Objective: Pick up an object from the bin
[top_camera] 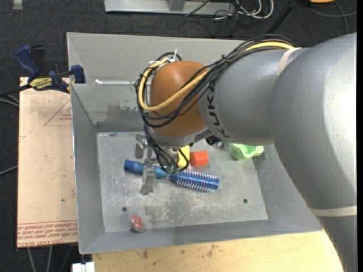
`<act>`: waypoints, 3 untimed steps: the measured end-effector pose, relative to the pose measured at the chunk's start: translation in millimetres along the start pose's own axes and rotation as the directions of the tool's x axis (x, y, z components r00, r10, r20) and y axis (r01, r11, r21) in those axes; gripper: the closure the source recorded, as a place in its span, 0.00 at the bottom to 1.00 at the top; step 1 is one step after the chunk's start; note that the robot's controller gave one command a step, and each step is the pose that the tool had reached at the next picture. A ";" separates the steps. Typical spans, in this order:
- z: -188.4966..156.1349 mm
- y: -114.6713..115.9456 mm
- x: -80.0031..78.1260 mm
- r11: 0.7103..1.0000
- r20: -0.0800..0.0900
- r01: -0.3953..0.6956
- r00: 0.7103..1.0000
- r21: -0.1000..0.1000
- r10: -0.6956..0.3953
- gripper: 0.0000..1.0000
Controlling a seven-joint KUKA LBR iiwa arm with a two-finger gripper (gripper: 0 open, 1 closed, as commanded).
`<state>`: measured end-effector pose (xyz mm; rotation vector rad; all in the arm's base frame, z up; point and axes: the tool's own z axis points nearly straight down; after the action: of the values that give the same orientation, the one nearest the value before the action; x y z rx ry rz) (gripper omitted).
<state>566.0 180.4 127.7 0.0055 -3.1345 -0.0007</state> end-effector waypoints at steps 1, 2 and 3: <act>61.8 -56.0 -1.5 0.999 0.002 -0.041 0.999 0.002 0.041 0.00; 61.3 -54.8 -2.2 0.999 0.003 -0.041 0.999 0.000 0.041 0.00; 61.0 -54.1 -2.5 0.999 0.004 -0.042 0.999 -0.002 0.042 0.00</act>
Offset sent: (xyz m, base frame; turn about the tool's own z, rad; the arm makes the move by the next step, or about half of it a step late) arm 0.0023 -0.0525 -0.0577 0.0344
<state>568.3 126.4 66.6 -0.0609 -3.1379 -0.0036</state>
